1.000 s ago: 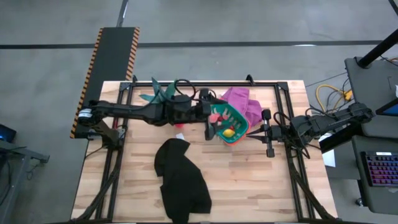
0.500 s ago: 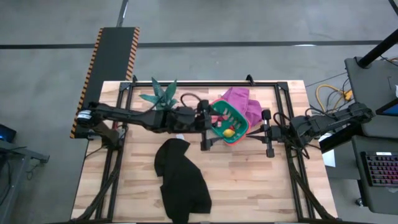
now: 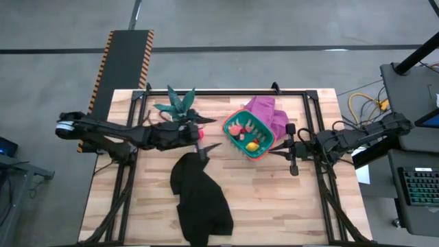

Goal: Pick and placing Produce into tupperware
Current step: Put the apple into the green basket

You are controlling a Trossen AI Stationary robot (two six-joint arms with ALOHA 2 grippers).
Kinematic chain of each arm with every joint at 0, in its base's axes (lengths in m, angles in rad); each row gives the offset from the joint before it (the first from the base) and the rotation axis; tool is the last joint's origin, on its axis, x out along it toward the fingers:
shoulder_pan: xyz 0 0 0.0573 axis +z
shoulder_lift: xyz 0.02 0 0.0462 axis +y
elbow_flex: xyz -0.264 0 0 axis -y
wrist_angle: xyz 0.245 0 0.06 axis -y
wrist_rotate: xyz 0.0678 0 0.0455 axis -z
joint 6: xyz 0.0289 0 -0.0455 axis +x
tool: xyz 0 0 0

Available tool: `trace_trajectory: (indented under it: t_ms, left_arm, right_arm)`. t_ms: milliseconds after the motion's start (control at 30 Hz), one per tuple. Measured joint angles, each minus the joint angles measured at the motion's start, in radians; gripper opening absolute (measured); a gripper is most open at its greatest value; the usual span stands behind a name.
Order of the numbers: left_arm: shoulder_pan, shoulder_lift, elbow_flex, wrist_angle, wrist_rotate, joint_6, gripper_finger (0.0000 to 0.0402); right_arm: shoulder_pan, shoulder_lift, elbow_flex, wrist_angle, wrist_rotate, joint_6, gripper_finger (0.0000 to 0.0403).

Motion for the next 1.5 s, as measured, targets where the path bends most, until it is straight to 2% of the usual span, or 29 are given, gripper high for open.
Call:
trace_trajectory:
  t_ms: [100,167,367,433,533,600,667,900,1133,1333,1500]
  left_arm:
    - [0.0,-0.063,-0.125,0.113,0.003,0.001,0.0398]
    - [0.0,-0.101,-0.187,0.16,0.005,0.006,0.0398]
    - [-0.001,-0.168,-0.263,0.199,0.013,0.005,0.0398]
    - [-0.001,-0.182,-0.264,0.208,0.039,0.002,0.0398]
    - [-0.002,-0.193,-0.266,0.202,0.053,0.001,0.0398]
    - [-0.002,-0.196,-0.267,0.201,0.053,0.0,0.0398]
    - [-0.002,-0.197,-0.267,0.202,0.053,0.0,0.0398]
    - [-0.002,-0.192,-0.27,0.159,0.037,-0.001,0.0398]
    - [-0.001,-0.177,-0.312,-0.016,-0.133,-0.134,0.0398]
    - [-0.001,-0.116,-0.366,-0.017,-0.268,-0.232,0.0398]
    - [-0.001,-0.04,-0.384,-0.018,-0.297,-0.343,0.0398]
  right_arm:
    - [0.0,0.046,0.003,0.052,0.0,-0.001,0.0027]
    - [0.0,0.084,0.018,0.044,-0.001,-0.012,0.0049]
    - [0.0,0.241,0.093,0.024,0.007,0.038,0.0173]
    - [0.0,0.29,0.121,0.018,0.051,0.027,0.0217]
    - [0.0,0.352,0.173,0.02,0.173,0.0,0.0271]
    - [0.0,0.382,0.203,0.021,0.232,-0.004,0.0299]
    - [0.0,0.392,0.219,0.017,0.238,-0.006,0.0316]
    - [0.0,0.395,0.232,0.019,0.232,0.0,0.0327]
    - [0.0,0.394,0.23,0.021,0.232,-0.008,0.0327]
    - [0.0,0.394,0.23,0.021,0.232,-0.011,0.0327]
    - [0.0,0.393,0.23,0.021,0.232,-0.011,0.0327]
